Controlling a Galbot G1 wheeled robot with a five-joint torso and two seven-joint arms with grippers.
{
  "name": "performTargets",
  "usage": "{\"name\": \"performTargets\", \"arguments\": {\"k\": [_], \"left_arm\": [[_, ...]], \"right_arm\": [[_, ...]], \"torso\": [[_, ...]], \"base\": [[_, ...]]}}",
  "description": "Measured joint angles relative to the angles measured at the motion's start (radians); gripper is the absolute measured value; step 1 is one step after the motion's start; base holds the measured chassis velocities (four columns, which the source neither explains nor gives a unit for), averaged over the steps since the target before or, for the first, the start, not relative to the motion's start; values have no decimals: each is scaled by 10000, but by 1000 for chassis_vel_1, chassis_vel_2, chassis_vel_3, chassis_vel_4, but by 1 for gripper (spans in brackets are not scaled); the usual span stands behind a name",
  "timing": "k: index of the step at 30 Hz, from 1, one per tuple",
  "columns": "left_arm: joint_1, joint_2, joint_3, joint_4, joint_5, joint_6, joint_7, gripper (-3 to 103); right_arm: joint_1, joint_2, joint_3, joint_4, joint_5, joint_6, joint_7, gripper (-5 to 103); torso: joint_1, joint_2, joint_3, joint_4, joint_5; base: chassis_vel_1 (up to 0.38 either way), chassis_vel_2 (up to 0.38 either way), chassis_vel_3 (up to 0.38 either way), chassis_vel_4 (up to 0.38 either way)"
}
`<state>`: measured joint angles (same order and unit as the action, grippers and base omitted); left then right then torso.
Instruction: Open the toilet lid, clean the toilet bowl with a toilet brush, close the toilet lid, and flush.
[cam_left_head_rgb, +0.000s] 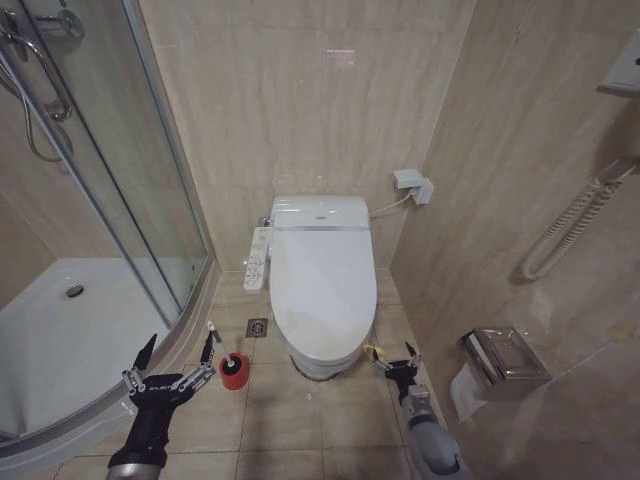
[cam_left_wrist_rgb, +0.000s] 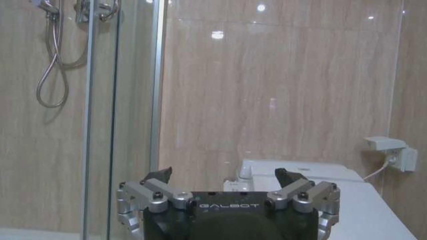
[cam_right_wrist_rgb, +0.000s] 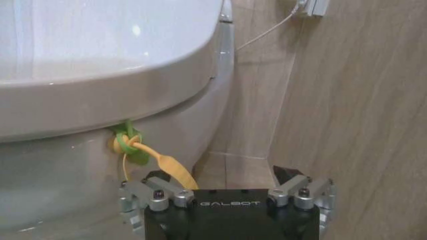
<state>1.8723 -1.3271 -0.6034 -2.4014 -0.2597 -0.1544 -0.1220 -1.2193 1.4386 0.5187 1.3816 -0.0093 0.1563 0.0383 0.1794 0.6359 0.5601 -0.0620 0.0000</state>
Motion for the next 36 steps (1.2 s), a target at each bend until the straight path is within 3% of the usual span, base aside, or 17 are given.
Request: {"name": "performTargets", "arguments": {"k": [7,8,14,15,22,23,30,31,36], "left_arm": [[0,0,0,0,0,0,0,100],[0,0,0,1,0,0,0,100],[-1,0,0,0,0,0,0,100],[0,0,0,0,0,0,0,100],[0,0,0,0,0,0,0,100],[-1,0,0,1,0,0,0,100],[-1,0,0,0,0,0,0,100],[0,0,0,0,0,0,0,100],[0,0,0,0,0,0,0,100]], "right_arm": [[-283,-179,158,347,-15,-17,23,100],[-349,-215,180,400,-15,25,25,74],[-607,-246,273,493,-18,232,-1,74],[-630,-218,279,507,-25,249,-8,47],[-701,-53,232,582,-153,276,-18,47],[-705,-26,217,582,-177,280,-18,14],[-729,131,146,598,-230,299,-17,14],[-734,153,142,624,-224,307,-17,1],[-742,164,134,975,186,412,-21,1]], "torso": [[0,0,0,-1,0],[0,0,0,0,0],[-1,0,0,-1,0],[0,0,-1,-1,1],[-1,0,-1,0,0],[-1,0,-1,0,0],[-1,0,-1,0,0],[-1,0,-1,0,0],[-1,0,-1,0,0]], "base": [[0,0,0,0],[0,0,0,0],[0,0,0,0],[0,0,0,0],[0,0,0,0],[0,0,0,0],[0,0,0,0],[0,0,0,0],[0,0,0,0]]}}
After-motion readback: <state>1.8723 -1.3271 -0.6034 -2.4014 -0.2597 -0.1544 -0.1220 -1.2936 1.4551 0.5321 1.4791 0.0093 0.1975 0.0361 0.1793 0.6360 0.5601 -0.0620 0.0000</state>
